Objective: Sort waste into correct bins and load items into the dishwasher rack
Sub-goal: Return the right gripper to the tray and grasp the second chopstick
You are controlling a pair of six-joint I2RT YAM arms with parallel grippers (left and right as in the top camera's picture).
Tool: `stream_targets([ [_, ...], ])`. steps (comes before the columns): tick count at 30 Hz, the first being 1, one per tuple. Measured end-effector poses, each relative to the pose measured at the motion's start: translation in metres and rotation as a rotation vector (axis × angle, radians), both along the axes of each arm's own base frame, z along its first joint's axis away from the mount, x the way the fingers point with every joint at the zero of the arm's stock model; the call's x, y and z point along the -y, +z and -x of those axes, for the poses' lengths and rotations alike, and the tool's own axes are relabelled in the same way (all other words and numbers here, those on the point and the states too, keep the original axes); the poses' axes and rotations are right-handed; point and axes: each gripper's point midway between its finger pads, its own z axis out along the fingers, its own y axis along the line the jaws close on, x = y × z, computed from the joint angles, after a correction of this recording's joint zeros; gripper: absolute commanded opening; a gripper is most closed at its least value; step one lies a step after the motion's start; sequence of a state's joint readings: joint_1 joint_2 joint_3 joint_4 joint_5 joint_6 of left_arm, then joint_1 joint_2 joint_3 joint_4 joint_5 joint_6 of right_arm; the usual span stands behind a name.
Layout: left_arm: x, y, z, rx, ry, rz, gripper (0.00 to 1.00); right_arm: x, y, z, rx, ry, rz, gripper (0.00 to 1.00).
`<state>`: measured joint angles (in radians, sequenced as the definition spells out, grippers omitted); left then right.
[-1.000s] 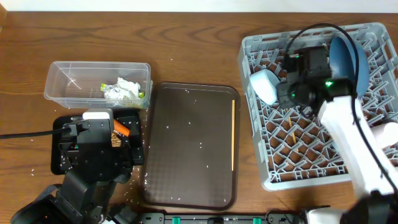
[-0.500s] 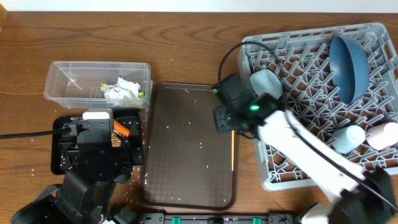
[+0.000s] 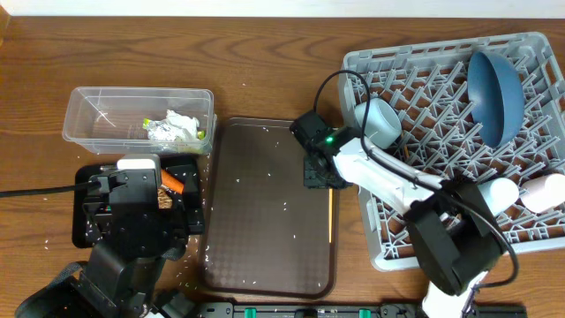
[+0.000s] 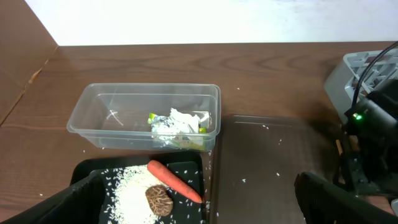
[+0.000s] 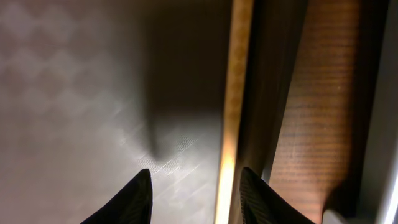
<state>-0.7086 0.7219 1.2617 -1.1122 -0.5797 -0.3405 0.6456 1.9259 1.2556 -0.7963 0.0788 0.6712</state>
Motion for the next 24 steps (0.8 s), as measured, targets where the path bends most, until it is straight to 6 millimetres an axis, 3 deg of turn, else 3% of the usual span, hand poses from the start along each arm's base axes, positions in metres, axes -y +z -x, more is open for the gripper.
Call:
stream_targets([
  [2,0.000,0.000,0.000,0.000,0.000,0.000,0.98,0.000,-0.008,0.001,-0.018,-0.003,0.007,0.38],
  [6,0.000,0.000,0.000,0.000,0.000,0.000,0.98,-0.004,-0.012,0.002,-0.029,-0.005,-0.009,0.18],
  [8,0.000,0.000,0.000,0.000,0.000,0.000,0.98,-0.007,-0.012,0.001,-0.029,-0.005,-0.026,0.01],
  [16,0.000,0.000,0.000,0.000,0.000,0.000,0.98,-0.012,-0.002,0.003,-0.028,0.112,-0.045,0.01],
  [19,0.000,0.000,0.000,0.000,0.000,0.000,0.98,-0.022,0.031,-0.002,0.033,0.220,-0.100,0.01],
  [24,0.000,0.000,0.000,0.000,0.000,0.000,0.98,-0.039,0.153,-0.017,0.310,0.394,-0.243,0.01],
])
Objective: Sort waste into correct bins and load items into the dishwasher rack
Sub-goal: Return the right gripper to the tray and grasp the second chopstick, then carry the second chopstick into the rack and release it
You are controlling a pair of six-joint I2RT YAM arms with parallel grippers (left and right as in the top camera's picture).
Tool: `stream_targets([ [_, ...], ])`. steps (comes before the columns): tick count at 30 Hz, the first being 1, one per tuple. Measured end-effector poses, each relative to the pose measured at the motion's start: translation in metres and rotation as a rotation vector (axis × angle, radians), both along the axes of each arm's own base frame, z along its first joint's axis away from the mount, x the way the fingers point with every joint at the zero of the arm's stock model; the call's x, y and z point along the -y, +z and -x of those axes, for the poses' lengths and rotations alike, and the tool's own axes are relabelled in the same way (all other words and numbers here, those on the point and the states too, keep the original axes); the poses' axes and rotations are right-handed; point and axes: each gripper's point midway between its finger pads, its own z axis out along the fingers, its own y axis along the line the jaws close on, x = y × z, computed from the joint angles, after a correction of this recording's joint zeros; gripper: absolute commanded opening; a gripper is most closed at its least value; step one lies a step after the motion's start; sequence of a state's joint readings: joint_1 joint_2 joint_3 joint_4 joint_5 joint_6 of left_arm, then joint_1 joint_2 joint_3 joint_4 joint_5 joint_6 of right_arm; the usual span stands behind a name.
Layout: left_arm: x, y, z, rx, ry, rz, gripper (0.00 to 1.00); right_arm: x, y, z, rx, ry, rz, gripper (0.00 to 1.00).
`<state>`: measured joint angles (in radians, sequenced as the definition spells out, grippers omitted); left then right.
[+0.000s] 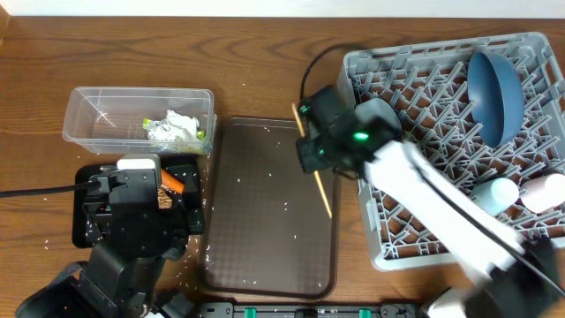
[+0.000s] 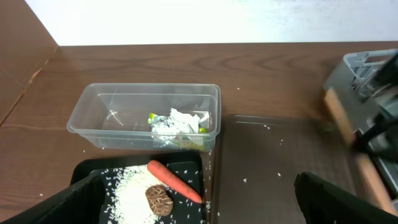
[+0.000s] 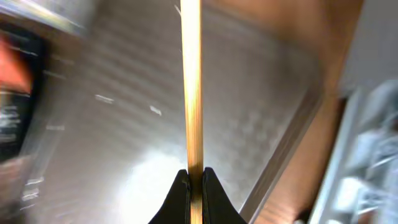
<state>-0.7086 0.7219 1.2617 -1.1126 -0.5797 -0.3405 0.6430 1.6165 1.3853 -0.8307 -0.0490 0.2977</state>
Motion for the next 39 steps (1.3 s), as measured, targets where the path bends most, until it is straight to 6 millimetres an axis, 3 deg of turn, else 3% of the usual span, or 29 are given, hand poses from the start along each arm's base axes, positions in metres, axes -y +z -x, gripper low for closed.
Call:
stream_targets([
  [2,0.000,0.000,0.000,0.000,0.000,0.000,0.98,0.011,0.047,0.000,0.108,0.021,-0.044,0.01],
  [4,0.000,0.000,0.000,0.000,0.000,0.000,0.98,0.034,0.072,-0.003,0.172,-0.003,-0.044,0.01],
  [6,0.000,0.000,0.000,0.000,0.000,0.000,0.98,0.070,0.085,-0.013,0.223,-0.069,-0.006,0.01],
  [12,0.000,0.000,0.000,0.000,0.000,0.000,0.98,0.181,0.078,-0.051,0.247,-0.253,0.169,0.01],
  [17,0.000,0.000,0.000,0.000,0.000,0.000,0.98,0.232,0.052,-0.061,0.178,-0.289,0.280,0.01],
  [20,0.000,0.000,0.000,0.000,0.000,0.000,0.98,0.244,0.028,-0.068,0.119,-0.260,0.331,0.01],
  [24,0.000,0.000,0.000,0.000,0.000,0.000,0.98,0.245,-0.001,-0.073,0.047,-0.215,0.361,0.02],
  [25,0.000,0.000,0.000,0.000,0.000,0.000,0.98,0.245,-0.008,-0.073,0.029,-0.207,0.365,0.07],
  [27,0.000,0.000,0.000,0.000,0.000,0.000,0.98,0.244,-0.018,-0.073,0.000,-0.203,0.367,0.30],
  [28,0.000,0.000,0.000,0.000,0.000,0.000,0.98,0.245,-0.022,-0.074,-0.010,-0.205,0.369,0.32],
  [32,0.000,0.000,0.000,0.000,0.000,0.000,0.98,0.244,-0.027,-0.075,-0.024,-0.223,0.363,0.37],
  [36,0.000,0.000,0.000,0.000,0.000,0.000,0.98,0.238,-0.019,-0.071,-0.012,-0.228,0.348,0.41],
  [37,0.000,0.000,0.000,0.000,0.000,0.000,0.98,0.230,-0.013,-0.067,-0.004,-0.219,0.327,0.46],
  [38,0.000,0.000,0.000,0.000,0.000,0.000,0.98,0.222,-0.005,-0.064,0.010,-0.208,0.299,0.59],
  [39,0.000,0.000,0.000,0.000,0.000,0.000,0.98,0.211,0.005,-0.061,0.031,-0.192,0.262,0.90],
])
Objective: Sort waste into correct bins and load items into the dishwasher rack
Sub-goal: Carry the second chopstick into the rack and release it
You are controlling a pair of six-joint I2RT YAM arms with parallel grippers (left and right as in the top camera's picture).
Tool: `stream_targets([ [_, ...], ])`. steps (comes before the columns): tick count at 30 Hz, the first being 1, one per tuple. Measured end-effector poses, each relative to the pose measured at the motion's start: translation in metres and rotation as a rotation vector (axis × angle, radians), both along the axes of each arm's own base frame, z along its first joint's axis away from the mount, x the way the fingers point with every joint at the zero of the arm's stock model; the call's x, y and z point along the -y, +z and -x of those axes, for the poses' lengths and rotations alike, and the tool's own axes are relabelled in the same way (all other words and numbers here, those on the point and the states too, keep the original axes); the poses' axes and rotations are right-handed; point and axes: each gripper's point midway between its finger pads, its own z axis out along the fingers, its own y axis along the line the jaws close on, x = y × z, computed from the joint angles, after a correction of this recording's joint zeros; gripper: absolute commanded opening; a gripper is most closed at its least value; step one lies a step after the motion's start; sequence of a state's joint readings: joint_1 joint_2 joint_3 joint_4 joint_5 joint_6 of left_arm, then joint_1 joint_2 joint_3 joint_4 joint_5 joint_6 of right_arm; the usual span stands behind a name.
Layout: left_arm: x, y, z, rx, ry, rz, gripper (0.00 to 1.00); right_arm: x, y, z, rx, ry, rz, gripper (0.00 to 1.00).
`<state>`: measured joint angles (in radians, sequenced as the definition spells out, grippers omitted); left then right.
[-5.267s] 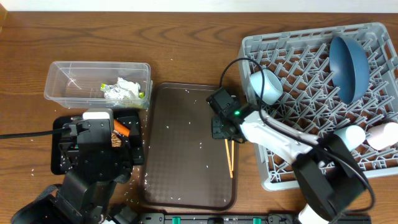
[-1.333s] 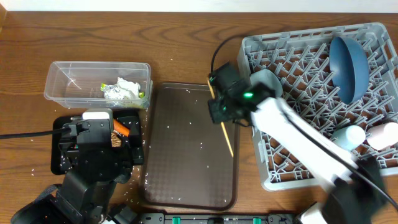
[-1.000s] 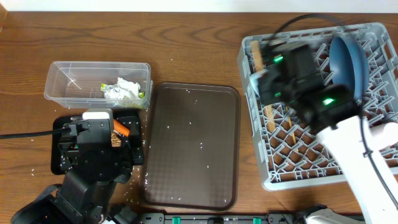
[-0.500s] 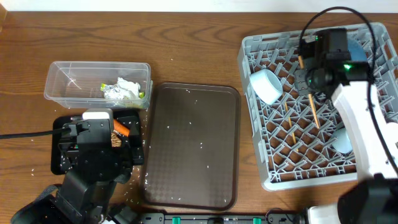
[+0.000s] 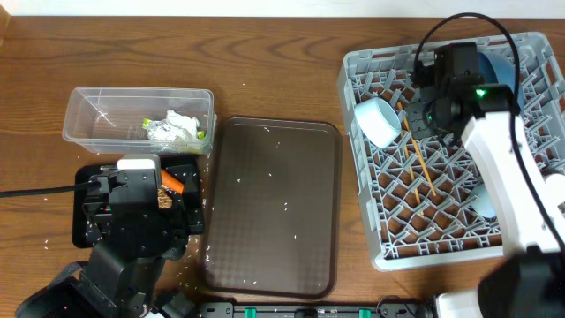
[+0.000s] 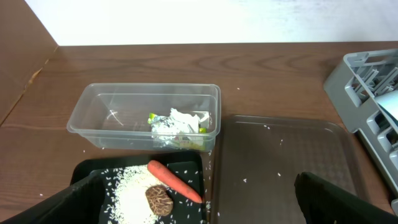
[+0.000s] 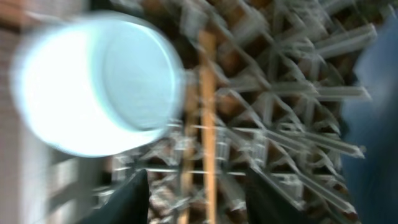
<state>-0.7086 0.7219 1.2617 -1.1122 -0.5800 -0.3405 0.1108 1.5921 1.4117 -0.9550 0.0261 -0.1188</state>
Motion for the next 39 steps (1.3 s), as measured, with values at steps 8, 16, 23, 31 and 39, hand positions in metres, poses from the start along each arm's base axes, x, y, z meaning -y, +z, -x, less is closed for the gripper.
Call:
stream_targets([
  [8,0.000,0.000,0.000,0.000,0.000,0.000,0.98,-0.141,0.128,0.072,0.298,0.454,-0.388,0.99],
  [16,0.000,0.000,0.000,0.000,0.000,0.000,0.98,-0.177,0.159,0.130,0.332,0.633,-0.465,0.99],
  [23,0.000,0.000,0.000,0.000,0.000,0.000,0.97,-0.140,0.175,0.148,0.411,0.550,-0.375,0.99],
  [31,0.000,0.000,0.000,0.000,0.000,0.000,0.98,-0.086,0.214,0.168,0.692,0.459,-0.247,0.99],
  [39,0.000,0.000,0.000,-0.001,0.001,-0.001,0.98,-0.036,0.155,0.172,0.764,0.294,-0.157,0.99],
])
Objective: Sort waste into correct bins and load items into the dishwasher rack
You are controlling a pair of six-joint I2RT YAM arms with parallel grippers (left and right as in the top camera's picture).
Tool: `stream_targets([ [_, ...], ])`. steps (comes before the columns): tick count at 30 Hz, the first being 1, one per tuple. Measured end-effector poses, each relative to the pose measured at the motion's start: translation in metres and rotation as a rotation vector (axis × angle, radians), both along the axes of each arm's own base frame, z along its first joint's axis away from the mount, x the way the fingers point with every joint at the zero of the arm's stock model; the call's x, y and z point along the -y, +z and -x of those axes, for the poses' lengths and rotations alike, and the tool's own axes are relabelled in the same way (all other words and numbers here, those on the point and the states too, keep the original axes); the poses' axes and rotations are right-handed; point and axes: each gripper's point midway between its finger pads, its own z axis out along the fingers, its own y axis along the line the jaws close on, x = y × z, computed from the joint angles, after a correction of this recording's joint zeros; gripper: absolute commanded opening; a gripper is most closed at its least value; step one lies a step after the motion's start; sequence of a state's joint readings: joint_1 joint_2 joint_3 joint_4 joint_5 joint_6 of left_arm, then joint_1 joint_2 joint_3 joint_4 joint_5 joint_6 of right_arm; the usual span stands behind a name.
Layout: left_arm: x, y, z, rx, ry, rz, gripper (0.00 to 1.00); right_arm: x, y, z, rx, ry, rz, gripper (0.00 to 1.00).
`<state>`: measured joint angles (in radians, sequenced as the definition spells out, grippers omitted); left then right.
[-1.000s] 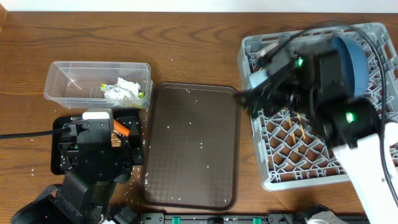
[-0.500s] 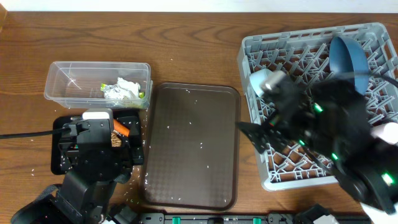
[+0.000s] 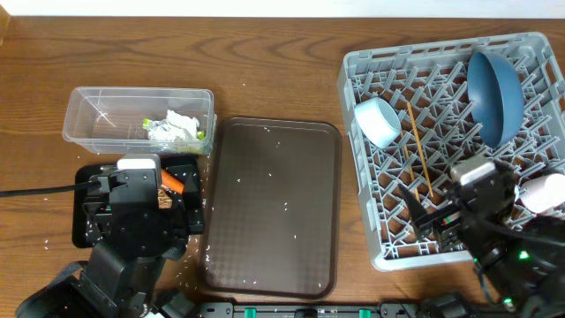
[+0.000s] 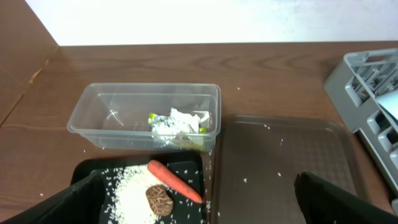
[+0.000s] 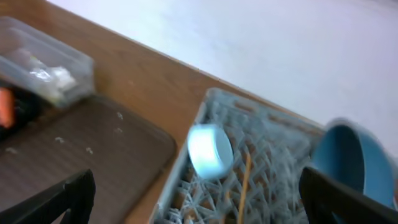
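A wooden chopstick (image 3: 417, 146) lies on the grid of the grey dishwasher rack (image 3: 355, 66), beside a white cup (image 3: 378, 121) and a blue bowl (image 3: 494, 84). In the right wrist view the chopstick (image 5: 244, 180), cup (image 5: 210, 151) and bowl (image 5: 354, 162) show ahead. My right gripper (image 3: 424, 212) hovers open and empty over the rack's front edge. My left gripper (image 3: 132, 212) is open and empty above the black tray (image 4: 186, 165), which holds a carrot (image 4: 174, 180), a mushroom (image 4: 159, 199) and rice.
A clear bin (image 3: 84, 110) with crumpled wrappers (image 3: 172, 128) stands at the back left. The brown serving tray (image 3: 274, 212), dotted with rice grains, lies in the middle. White items (image 3: 540, 190) rest at the rack's right edge.
My right gripper has drawn back from the rear of the rack to its front edge, still open. The chopstick stays on the rack grid. The left arm has not moved.
My right gripper stood open around the chopstick at the brown tray's right edge. Then it was shut on the chopstick, held above the tray. Then it was open over the rack with the chopstick lying there, and now it is back at the front.
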<state>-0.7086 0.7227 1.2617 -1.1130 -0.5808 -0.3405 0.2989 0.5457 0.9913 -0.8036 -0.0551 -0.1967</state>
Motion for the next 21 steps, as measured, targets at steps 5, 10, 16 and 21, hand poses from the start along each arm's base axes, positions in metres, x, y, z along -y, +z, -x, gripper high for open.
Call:
stream_targets([
  [5,0.000,0.000,0.000,0.000,0.002,-0.002,0.98,0.018,-0.051,0.003,0.005,-0.080,-0.011,0.99],
  [10,0.000,0.000,0.000,0.000,0.002,-0.002,0.98,0.030,-0.078,0.004,0.075,-0.155,-0.093,0.99],
  [16,0.000,0.000,0.000,0.000,0.002,-0.002,0.98,0.034,-0.107,-0.006,0.163,-0.189,-0.157,0.99],
  [21,0.000,0.000,0.000,-0.001,0.002,-0.002,0.98,0.028,-0.132,-0.019,0.195,-0.165,-0.182,0.99],
])
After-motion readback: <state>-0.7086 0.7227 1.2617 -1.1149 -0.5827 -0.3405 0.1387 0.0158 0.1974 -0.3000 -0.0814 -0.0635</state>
